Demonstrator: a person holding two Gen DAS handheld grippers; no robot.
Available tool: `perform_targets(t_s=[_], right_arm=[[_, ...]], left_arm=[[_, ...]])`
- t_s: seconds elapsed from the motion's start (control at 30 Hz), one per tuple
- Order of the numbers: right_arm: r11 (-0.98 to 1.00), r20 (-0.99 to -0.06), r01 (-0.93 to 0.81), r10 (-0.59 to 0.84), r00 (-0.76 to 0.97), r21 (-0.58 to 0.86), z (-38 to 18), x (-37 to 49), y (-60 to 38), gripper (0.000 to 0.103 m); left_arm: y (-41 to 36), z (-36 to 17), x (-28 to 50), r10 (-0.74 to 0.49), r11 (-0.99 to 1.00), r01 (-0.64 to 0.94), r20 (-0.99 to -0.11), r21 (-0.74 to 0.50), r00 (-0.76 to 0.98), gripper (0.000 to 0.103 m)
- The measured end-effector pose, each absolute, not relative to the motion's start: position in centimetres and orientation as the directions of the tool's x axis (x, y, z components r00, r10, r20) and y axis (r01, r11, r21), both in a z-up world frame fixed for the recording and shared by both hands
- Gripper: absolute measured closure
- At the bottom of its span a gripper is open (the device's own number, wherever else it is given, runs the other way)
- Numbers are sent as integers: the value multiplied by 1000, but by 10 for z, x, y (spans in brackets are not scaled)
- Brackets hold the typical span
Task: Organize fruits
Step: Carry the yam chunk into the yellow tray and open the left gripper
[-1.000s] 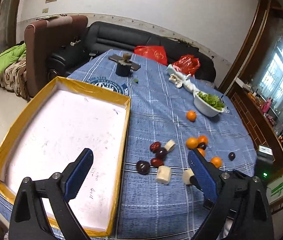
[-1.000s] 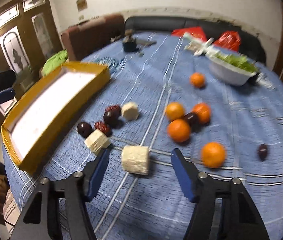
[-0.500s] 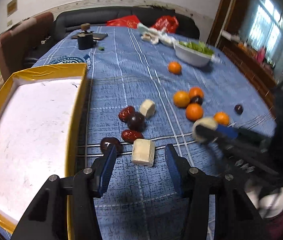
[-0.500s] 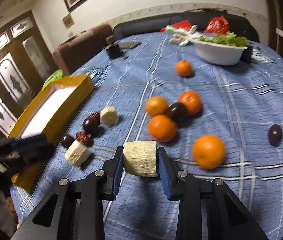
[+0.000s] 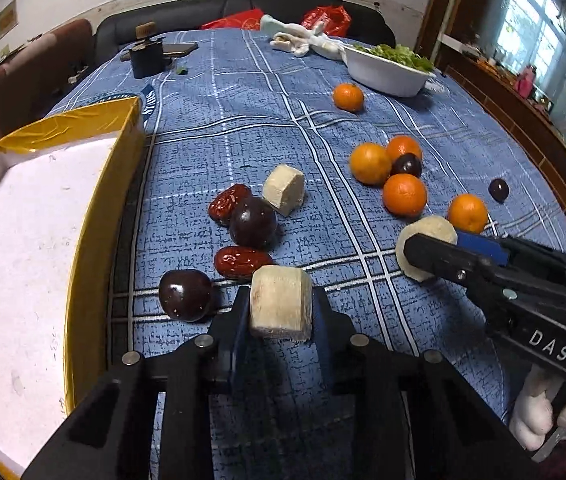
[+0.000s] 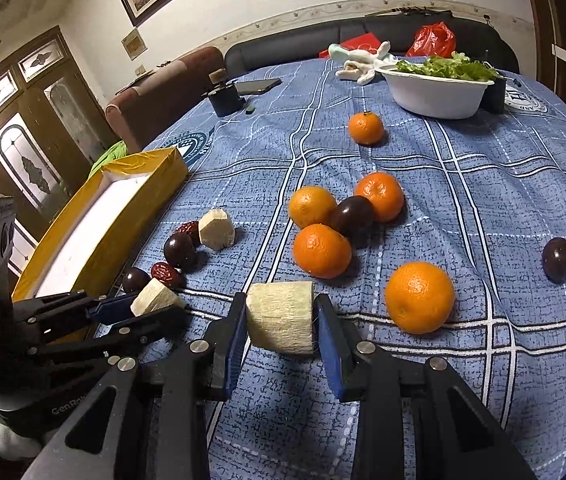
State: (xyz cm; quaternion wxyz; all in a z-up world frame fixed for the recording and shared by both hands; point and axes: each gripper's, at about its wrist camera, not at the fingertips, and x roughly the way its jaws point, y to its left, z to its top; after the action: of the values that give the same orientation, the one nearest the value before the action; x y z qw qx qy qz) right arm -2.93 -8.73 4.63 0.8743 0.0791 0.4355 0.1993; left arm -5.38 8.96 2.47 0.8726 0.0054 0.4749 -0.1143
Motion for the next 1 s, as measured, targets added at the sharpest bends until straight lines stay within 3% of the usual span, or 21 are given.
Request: perform_targets(t_s=[0.2, 0.47, 0.7, 1.0], right_arm=[[911, -731, -274, 411, 545, 308, 45, -29, -88, 66], [899, -707, -327, 432, 560, 291, 71, -43, -65, 66], [762, -664, -577, 597, 451, 294, 119, -71, 40, 66], [662, -753, -700, 598, 275, 269, 77, -77, 177, 66]], left_arm=[[124, 62, -73, -211, 977, 109, -767, -182, 606, 75], [211, 102, -100, -71, 985, -59, -703, -159, 708, 75], [290, 81, -114, 89, 956, -264, -735, -125, 673, 75], [351, 59, -133, 109, 912, -373, -778, -170, 619, 74]])
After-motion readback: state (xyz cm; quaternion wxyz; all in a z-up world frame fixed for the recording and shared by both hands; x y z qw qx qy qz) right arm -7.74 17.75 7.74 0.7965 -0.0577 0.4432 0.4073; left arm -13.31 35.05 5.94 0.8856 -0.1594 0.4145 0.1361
